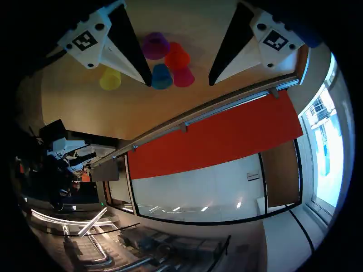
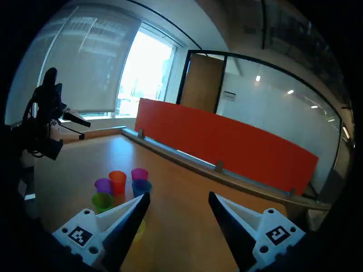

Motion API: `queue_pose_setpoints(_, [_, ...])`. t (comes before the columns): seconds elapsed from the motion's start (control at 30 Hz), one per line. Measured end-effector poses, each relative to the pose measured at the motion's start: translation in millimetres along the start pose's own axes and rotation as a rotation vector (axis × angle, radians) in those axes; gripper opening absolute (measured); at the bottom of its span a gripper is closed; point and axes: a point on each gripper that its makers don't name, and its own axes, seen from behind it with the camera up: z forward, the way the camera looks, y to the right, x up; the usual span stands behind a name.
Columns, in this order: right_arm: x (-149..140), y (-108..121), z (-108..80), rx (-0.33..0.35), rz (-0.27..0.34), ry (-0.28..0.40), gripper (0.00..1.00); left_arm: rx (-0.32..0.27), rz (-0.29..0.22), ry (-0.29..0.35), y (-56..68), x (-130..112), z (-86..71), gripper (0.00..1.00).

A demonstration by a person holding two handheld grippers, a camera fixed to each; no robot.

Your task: Pour water

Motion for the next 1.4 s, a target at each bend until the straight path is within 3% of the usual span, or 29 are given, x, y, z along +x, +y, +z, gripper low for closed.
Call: queue_pose_setpoints(1.4, [-9.0, 1.4, 13.4, 0.021, -0.009, -0.036, 1.0, -0.262, 0.058, -0.192, 71.4, -65.1, 16.2, 0.92])
